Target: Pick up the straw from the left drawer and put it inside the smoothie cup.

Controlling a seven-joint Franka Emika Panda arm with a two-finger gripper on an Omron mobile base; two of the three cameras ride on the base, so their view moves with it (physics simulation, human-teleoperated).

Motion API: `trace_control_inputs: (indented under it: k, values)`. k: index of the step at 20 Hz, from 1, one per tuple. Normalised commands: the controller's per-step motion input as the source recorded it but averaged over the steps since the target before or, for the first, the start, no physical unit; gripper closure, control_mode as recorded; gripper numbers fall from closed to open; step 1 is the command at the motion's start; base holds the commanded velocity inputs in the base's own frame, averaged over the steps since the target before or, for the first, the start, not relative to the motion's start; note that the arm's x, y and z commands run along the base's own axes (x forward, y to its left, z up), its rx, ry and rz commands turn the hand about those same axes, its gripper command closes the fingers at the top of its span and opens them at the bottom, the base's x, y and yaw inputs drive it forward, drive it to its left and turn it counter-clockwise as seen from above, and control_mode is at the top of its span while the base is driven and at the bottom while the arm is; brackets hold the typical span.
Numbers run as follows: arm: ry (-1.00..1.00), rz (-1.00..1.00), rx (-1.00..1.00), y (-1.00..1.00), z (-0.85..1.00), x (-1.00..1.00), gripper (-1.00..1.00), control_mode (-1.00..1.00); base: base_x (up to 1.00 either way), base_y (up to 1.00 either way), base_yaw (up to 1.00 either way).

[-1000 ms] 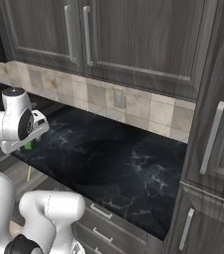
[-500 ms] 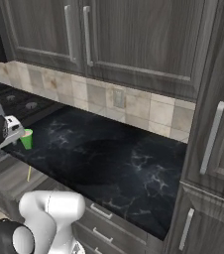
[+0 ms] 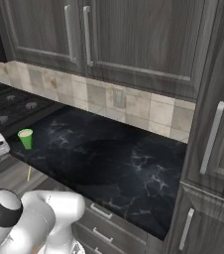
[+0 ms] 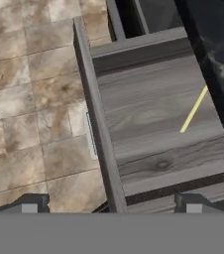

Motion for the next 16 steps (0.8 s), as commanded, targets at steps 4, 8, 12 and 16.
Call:
trace_control_inputs:
  k: [4,8,12,16]
  values:
    - [0.22,0.00,-0.03,0.41,-0.58,0.06,-1.00,-1.00,0.00,0.00,0.00]
    - [0.14,0.00,-0.05,0.04,-0.46,0.01,-1.00,-1.00,0.00,0.00,0.00]
    - [0.01,0.00,-0.16,0.08,-0.49,0.00,-1.00,-1.00,0.00,0.00,0.00]
    - [-0.03,0.00,-0.12,0.00,-0.44,0.00,-1.00,-1.00,0.00,0.00,0.00]
